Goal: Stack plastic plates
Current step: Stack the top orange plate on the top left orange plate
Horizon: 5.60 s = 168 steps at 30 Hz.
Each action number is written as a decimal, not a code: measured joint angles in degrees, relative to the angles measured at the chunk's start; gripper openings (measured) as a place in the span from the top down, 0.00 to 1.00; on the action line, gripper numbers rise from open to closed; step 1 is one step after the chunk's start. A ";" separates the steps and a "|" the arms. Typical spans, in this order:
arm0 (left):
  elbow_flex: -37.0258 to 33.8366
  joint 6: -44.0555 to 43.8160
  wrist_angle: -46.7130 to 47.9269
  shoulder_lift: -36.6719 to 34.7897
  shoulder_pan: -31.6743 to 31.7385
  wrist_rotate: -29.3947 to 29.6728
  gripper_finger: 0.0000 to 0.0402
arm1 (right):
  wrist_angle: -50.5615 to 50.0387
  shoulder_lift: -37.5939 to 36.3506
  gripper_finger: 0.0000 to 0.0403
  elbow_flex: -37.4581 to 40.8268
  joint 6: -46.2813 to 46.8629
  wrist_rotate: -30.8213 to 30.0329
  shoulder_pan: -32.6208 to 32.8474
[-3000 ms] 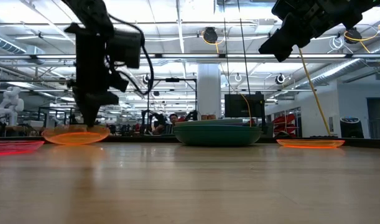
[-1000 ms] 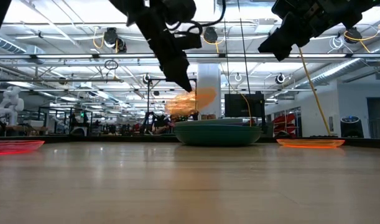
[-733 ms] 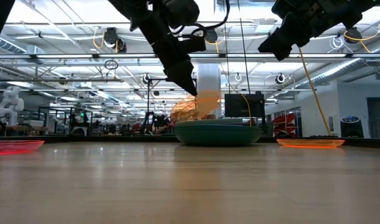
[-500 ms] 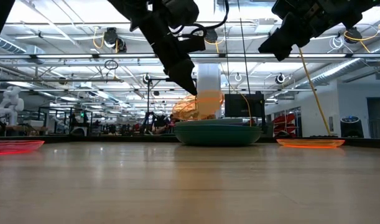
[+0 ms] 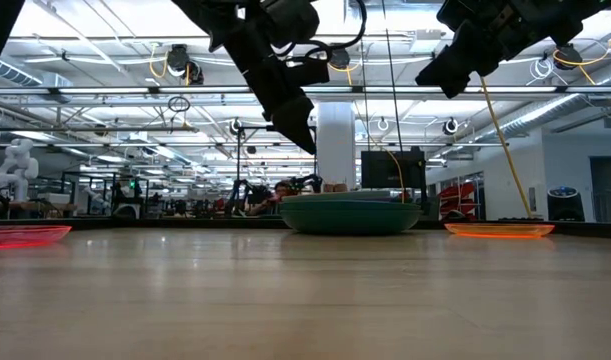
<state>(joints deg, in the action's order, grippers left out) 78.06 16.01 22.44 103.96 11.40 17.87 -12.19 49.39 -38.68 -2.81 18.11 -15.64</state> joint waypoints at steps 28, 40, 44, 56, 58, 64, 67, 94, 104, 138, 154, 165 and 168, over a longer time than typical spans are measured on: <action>-12.85 -6.65 17.90 -16.41 -5.05 -2.43 0.86 | -13.49 0.00 0.87 0.00 13.86 -18.30 -0.02; -35.99 -10.22 -1.97 -46.07 -7.72 0.69 0.86 | -21.48 1.95 0.87 -0.04 29.93 -28.92 -0.02; -42.36 -6.07 -9.44 -54.07 -9.95 0.31 0.86 | -23.41 5.25 0.87 -0.04 35.68 -29.26 0.64; -47.54 -1.49 -16.53 -64.73 -9.36 8.64 0.86 | -42.38 21.05 0.87 -3.09 46.15 -29.88 2.89; -47.54 -1.49 -16.60 -64.75 -8.61 9.28 0.86 | -48.39 22.78 0.87 -5.55 47.46 -29.86 2.89; -47.54 -1.48 -15.11 -64.57 -8.00 9.32 0.86 | -52.39 25.52 0.87 -11.47 42.55 -31.77 2.50; -47.54 -1.46 -15.04 -64.59 -8.00 9.31 0.86 | -46.07 25.57 0.86 -11.89 38.02 -31.89 1.38; -47.54 -0.28 -15.04 -64.57 -8.00 9.31 0.86 | -36.51 40.66 0.64 -11.91 31.59 -32.95 -3.85; -47.54 -1.26 -14.95 -64.57 -8.00 9.31 0.86 | -33.25 42.23 0.74 -11.89 29.92 -36.34 -5.36; -47.52 -3.02 -14.22 -64.54 -8.20 9.29 0.86 | -36.51 31.94 1.00 -11.54 30.52 -36.16 -6.01; -47.52 -2.11 -15.06 -64.54 -8.20 9.29 0.86 | -31.88 29.10 1.00 -29.28 20.54 -42.16 -0.79; -47.52 -1.66 -15.00 -64.54 -8.20 9.29 0.86 | -30.02 45.27 1.00 -43.78 -2.31 -34.83 4.74; -47.52 -1.66 -14.94 -64.54 -8.20 9.29 0.86 | -32.00 48.65 1.00 -45.37 -9.17 -34.24 5.37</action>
<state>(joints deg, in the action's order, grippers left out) 30.55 14.35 7.50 39.42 3.20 27.16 -44.18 98.04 -84.05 -11.98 -16.13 -10.27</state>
